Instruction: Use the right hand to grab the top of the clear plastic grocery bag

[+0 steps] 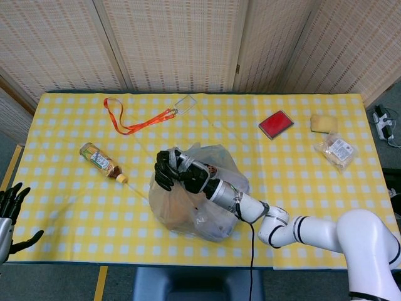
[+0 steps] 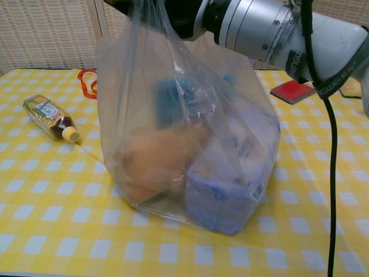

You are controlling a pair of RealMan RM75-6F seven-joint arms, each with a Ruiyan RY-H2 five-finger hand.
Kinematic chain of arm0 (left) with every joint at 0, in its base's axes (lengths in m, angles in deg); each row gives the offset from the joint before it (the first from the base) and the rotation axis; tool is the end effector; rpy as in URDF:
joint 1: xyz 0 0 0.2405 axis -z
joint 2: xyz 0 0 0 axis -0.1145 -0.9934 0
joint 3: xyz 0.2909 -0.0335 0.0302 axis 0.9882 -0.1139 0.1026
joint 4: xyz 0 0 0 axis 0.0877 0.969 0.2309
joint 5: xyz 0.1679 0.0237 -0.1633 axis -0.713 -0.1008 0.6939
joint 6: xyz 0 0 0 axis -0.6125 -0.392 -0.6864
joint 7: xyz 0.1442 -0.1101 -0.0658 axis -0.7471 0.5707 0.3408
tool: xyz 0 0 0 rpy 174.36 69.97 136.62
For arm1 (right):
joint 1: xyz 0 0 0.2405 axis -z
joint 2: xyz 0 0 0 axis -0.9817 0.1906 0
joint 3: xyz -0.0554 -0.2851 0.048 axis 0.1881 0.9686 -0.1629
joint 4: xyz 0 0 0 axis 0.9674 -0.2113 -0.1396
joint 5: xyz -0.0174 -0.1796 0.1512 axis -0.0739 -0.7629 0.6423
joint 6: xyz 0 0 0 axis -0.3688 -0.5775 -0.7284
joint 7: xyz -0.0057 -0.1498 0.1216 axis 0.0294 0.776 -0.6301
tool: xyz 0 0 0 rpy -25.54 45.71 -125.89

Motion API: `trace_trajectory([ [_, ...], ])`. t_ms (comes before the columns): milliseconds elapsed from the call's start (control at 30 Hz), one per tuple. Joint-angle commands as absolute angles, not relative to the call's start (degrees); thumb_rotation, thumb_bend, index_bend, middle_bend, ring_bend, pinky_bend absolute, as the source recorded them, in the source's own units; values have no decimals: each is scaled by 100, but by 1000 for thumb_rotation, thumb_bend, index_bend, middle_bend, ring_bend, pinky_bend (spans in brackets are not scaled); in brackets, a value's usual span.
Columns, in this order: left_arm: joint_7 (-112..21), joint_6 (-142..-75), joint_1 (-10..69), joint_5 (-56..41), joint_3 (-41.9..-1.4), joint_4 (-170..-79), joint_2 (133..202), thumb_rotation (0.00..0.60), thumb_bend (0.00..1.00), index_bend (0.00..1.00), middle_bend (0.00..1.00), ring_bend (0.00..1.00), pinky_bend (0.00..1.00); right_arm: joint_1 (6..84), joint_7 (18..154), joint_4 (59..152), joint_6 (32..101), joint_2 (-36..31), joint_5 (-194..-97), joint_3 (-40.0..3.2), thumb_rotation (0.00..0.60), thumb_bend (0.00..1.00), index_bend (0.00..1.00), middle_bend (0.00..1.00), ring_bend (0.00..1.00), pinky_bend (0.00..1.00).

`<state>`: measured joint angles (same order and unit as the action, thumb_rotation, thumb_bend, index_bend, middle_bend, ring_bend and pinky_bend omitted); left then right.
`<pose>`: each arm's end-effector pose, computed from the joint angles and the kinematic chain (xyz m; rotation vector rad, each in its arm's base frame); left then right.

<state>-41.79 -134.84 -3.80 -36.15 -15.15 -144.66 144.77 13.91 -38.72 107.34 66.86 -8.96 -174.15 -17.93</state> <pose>-0.3477 0.2171 0.1796 -1.3817 -0.8509 -0.9645 0.0490 -0.4267 -0.0347 -0.6746 1.9047 -1.1551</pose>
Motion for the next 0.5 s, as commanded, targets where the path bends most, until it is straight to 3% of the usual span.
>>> trace_trajectory([
  [33, -4184, -13493, -386, -3631, -1508, -14470, 14478, 600, 207, 37, 30, 0, 0, 1440, -3725, 10960, 6663, -749, -17353, -1851, 600, 707, 672, 776, 803, 769],
  [500, -4170, -13384, -340, -3642, -1483, -14474, 14510, 600, 207, 44, 30, 0, 0, 1735, -2987, 13019, 6558, 524, -16565, -2952, 600, 707, 655, 772, 804, 769],
])
